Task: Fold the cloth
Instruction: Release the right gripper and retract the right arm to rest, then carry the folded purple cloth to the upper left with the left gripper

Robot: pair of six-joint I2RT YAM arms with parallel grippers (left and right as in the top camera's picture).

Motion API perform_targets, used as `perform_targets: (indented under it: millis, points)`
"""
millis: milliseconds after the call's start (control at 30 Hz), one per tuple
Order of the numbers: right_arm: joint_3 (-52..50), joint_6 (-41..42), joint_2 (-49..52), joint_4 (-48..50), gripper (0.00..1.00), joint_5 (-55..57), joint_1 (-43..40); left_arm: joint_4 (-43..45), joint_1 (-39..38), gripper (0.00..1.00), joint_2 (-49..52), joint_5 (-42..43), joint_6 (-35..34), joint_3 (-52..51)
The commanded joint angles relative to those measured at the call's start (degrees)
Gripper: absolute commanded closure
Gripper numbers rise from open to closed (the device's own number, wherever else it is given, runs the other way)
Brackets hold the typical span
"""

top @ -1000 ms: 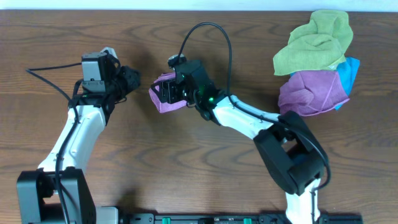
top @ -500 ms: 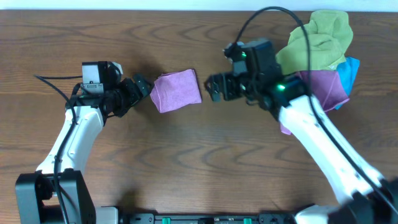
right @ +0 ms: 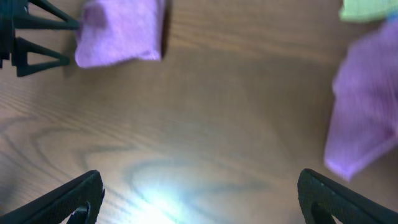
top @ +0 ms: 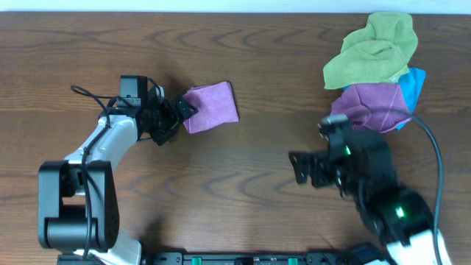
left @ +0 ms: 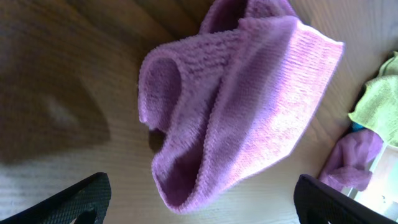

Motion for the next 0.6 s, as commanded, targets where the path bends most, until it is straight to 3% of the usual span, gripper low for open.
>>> perform_targets:
  millis: [0, 133, 433, 467, 500, 567]
  points:
    - [-4.52, 6.71, -6.80, -0.37, 0.01, 0.31, -0.48, 1.75, -0.22, 0.05, 3.04, 1.27, -2.05, 1.03]
    - [-6.40, 9.79, -13.11, -3.13, 0.01, -0.02, -0.48, 7.89, -0.90, 0.05, 6.54, 2.21, -5.42, 1.03]
    - [-6.40, 9.75, -13.27, -3.15, 0.01, -0.37, -0.48, 17.40, -4.61, 0.05, 12.11, 0.96, -11.10, 1.05]
    - [-6.40, 9.73, -13.25, -3.15, 0.01, -0.35, -0.48, 18.08, -5.20, 0.01, 12.98, 0.37, -11.69, 1.03]
    - [-6.40, 9.75, -13.25, -3.15, 0.01, -0.35, -0.48, 18.53, -5.53, 0.11, 13.62, -0.13, -11.98, 1.05]
    - [-6.40, 9.73, -13.25, -3.15, 0.01, -0.33, -0.48, 20.28, -6.08, 0.47, 14.82, -0.28, -11.96, 1.05]
